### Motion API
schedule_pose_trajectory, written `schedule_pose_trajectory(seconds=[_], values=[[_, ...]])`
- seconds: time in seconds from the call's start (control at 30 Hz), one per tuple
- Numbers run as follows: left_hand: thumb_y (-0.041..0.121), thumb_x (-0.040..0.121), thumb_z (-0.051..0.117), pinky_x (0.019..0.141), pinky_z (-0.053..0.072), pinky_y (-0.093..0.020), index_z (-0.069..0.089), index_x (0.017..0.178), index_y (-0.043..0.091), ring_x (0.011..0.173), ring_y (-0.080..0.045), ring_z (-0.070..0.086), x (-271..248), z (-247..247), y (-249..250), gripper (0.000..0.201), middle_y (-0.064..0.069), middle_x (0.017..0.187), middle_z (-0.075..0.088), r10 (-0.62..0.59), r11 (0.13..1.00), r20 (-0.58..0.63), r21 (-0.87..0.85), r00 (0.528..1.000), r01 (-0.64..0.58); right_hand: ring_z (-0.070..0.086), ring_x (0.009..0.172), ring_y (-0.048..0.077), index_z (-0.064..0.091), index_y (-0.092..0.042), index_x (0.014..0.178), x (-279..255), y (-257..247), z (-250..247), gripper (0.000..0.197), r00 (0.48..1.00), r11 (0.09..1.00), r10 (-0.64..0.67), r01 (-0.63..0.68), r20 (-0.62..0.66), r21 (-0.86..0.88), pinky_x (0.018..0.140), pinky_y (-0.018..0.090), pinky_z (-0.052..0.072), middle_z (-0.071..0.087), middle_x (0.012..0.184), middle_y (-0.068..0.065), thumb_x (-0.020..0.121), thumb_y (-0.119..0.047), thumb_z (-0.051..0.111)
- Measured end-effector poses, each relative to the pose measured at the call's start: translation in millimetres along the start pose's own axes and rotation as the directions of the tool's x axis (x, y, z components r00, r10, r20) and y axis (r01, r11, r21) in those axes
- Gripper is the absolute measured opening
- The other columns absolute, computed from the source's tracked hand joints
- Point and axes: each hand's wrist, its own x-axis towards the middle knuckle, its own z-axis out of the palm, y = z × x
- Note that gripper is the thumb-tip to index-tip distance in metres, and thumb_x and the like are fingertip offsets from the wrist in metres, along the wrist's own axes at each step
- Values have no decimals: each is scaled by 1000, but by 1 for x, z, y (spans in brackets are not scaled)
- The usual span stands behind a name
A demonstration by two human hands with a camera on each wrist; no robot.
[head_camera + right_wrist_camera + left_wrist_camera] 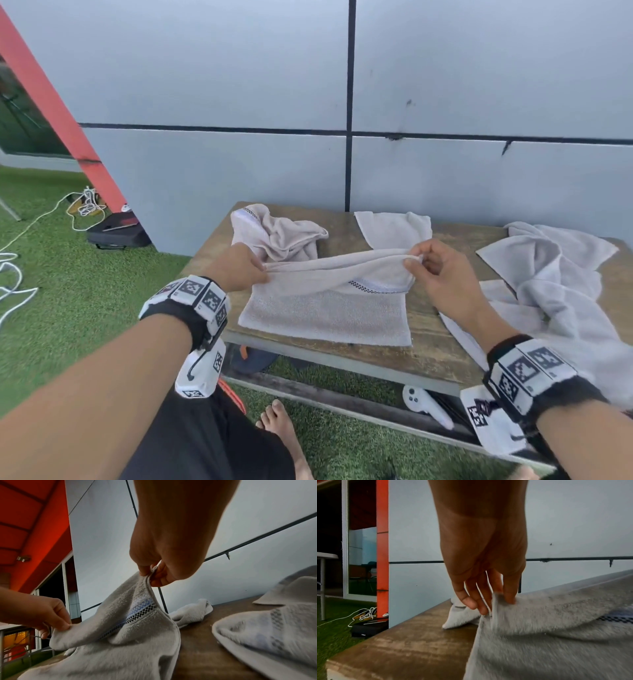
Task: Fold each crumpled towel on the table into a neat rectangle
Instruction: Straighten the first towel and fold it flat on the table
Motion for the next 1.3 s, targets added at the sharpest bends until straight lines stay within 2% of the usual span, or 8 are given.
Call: schedule_pose_trajectory(seconds=[0.1,0.2,0.3,0.4,0.77,0.83,1.13,1.3], values=[[32,86,74,66,43,-21,69,93,22,84,-12,57,-12,23,12,13,4,99,64,1,998,11,69,1000,-1,47,57,17,58,-22,96,-19,8,8,16,999,999,34,-34,40,13,54,26,39,57,70,22,92,-15,71],[32,83,75,94,45,-32,68,98,26,107,-18,56,-18,52,30,18,0,112,61,189,975,-207,-79,960,-209,63,67,14,58,-21,104,-34,10,18,25,994,996,70,-74,79,47,59,16,48,69,79,8,88,-16,77],[25,83,79,79,37,-8,71,93,23,91,-3,54,-40,73,69,13,3,101,65,432,821,-220,-306,874,-483,67,70,9,67,-18,98,-45,10,27,22,992,994,68,-77,105,82,69,15,51,74,79,0,82,-14,82],[26,81,82,76,39,-12,72,92,25,88,-5,57,-53,96,94,15,5,96,66,547,716,-226,-373,806,-590,69,69,10,74,-24,88,-54,12,37,21,994,987,16,-33,105,160,70,19,53,76,77,-3,79,-9,83],[15,81,83,54,44,-14,75,84,20,58,5,56,-52,115,109,10,4,79,68,316,742,-243,-539,917,-399,66,78,35,73,-46,101,-55,21,45,42,991,992,-70,57,117,110,75,49,54,78,89,6,94,-5,66],[15,80,84,57,50,-21,76,82,20,66,-1,61,-51,116,111,10,5,81,70,310,715,-261,-570,914,-405,65,77,34,76,-39,97,-54,21,41,33,994,990,-54,41,90,134,74,48,54,77,86,5,93,-7,68],[10,80,82,61,42,-12,76,79,26,69,-4,55,-49,117,116,17,22,77,69,323,629,-328,-627,888,-460,64,75,34,76,-16,86,-47,23,30,12,998,988,-42,35,48,148,73,50,56,72,77,7,91,-7,71],[9,80,82,61,42,-12,77,84,15,68,-3,53,-52,119,118,9,12,82,70,310,609,-338,-647,889,-458,62,63,11,79,-15,90,-44,23,31,12,995,995,-91,90,29,43,63,27,52,74,77,-1,90,-6,71]])
